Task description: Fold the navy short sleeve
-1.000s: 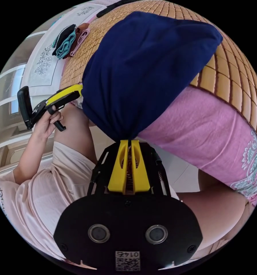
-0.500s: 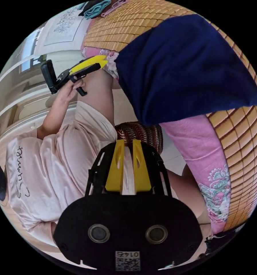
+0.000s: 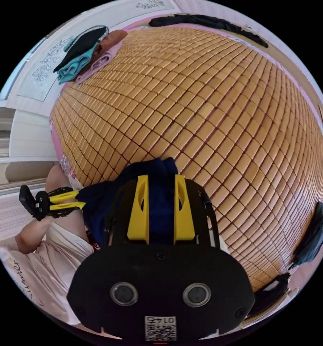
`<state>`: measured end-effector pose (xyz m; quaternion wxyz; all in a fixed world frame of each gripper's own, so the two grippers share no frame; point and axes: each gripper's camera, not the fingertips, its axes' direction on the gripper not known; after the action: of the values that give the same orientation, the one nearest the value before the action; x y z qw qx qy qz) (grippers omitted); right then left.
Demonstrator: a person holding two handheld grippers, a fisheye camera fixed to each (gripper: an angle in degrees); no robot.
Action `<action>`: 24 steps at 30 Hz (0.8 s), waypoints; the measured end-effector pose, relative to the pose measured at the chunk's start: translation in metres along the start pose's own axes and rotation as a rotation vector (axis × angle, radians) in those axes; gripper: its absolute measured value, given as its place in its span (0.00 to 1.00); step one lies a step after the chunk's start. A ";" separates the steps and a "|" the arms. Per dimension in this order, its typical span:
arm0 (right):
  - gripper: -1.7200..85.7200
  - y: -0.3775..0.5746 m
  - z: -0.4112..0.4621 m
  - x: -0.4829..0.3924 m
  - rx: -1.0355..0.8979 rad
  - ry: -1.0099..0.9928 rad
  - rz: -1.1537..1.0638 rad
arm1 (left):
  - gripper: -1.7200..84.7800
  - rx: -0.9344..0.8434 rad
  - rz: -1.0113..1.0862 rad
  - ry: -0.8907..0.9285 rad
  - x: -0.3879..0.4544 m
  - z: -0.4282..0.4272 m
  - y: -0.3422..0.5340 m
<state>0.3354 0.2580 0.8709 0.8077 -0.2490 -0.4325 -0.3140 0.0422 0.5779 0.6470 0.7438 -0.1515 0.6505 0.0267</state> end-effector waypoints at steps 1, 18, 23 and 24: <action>0.12 0.003 -0.005 -0.003 0.030 0.001 -0.026 | 0.08 0.001 -0.011 0.015 0.000 0.001 0.000; 0.04 0.311 -0.192 -0.012 0.789 -0.260 0.009 | 0.02 0.222 0.379 -0.038 0.186 -0.121 0.025; 0.04 0.370 -0.225 0.002 0.921 -0.223 0.066 | 0.03 0.285 0.523 -0.081 0.266 -0.149 -0.003; 0.04 0.381 -0.234 0.010 0.952 -0.215 0.080 | 0.03 0.294 0.545 -0.076 0.284 -0.150 -0.016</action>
<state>0.7423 0.3561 0.7124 0.7939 0.1008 -0.5993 -0.0226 -0.0549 0.4791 0.3570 0.7471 0.1386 0.6357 0.1364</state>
